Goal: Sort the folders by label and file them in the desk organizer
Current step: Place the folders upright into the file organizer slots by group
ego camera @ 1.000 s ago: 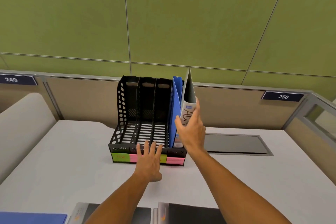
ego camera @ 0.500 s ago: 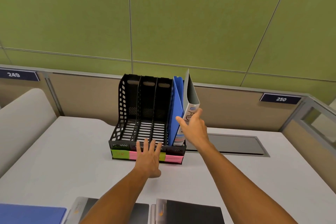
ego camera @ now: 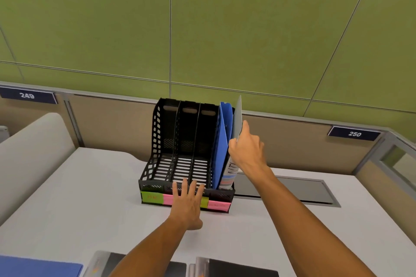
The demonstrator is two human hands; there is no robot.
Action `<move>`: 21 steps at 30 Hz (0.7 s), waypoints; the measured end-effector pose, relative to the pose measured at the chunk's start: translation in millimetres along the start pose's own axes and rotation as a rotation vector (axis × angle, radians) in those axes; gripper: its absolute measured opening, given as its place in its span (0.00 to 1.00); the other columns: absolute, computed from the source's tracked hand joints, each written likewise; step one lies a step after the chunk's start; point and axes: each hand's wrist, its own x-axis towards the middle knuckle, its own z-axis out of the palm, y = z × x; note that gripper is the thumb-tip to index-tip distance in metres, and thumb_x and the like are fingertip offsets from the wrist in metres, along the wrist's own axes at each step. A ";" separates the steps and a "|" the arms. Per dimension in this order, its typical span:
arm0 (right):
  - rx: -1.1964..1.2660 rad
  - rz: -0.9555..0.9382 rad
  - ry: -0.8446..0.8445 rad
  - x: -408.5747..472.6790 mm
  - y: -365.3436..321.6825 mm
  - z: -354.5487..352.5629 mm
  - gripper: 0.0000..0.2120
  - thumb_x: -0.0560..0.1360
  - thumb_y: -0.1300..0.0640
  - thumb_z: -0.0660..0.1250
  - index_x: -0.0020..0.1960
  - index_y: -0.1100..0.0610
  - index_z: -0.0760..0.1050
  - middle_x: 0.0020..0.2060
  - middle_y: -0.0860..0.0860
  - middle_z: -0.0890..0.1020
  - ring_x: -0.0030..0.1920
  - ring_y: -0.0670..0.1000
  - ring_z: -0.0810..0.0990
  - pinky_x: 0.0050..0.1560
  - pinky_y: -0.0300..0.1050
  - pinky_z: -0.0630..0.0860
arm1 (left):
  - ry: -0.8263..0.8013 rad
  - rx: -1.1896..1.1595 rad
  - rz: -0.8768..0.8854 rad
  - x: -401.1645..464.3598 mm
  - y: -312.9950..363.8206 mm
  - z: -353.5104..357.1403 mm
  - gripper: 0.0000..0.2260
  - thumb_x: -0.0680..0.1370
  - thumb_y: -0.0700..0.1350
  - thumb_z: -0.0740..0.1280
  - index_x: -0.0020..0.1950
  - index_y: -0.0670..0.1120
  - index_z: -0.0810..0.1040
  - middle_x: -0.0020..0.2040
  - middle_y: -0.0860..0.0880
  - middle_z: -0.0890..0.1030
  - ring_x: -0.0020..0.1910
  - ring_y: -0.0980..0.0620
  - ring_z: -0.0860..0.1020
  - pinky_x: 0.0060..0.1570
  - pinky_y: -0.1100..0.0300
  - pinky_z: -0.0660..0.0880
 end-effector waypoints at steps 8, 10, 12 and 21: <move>-0.067 0.048 -0.158 -2.6 1.0 23.5 0.15 0.80 0.57 0.58 0.66 0.55 0.64 0.41 0.54 0.77 0.37 0.55 0.74 0.30 0.45 0.67 | 0.013 0.009 -0.009 2.7 0.8 4.9 0.49 0.72 0.60 0.67 0.82 0.49 0.39 0.83 0.41 0.44 0.80 0.33 0.41 0.71 0.27 0.36; -0.075 0.060 -0.195 0.4 -1.6 21.5 0.26 0.79 0.54 0.61 0.75 0.54 0.56 0.45 0.55 0.78 0.40 0.56 0.75 0.34 0.47 0.69 | 0.004 0.001 -0.004 3.4 0.1 3.9 0.49 0.72 0.59 0.67 0.82 0.49 0.40 0.83 0.41 0.45 0.80 0.33 0.41 0.72 0.27 0.36; -0.080 0.063 -0.238 1.7 -3.0 16.4 0.40 0.79 0.49 0.65 0.80 0.50 0.43 0.52 0.56 0.78 0.45 0.57 0.78 0.36 0.49 0.72 | 0.008 -0.003 -0.005 3.8 0.5 5.1 0.49 0.72 0.59 0.67 0.82 0.49 0.39 0.83 0.41 0.45 0.80 0.33 0.41 0.72 0.27 0.36; -0.065 -0.372 0.308 -40.5 -5.7 4.5 0.09 0.78 0.51 0.66 0.40 0.52 0.74 0.36 0.48 0.76 0.35 0.47 0.73 0.31 0.39 0.69 | 0.013 -0.024 -0.007 1.6 1.9 3.9 0.48 0.72 0.59 0.67 0.82 0.49 0.40 0.83 0.41 0.44 0.80 0.33 0.40 0.72 0.27 0.36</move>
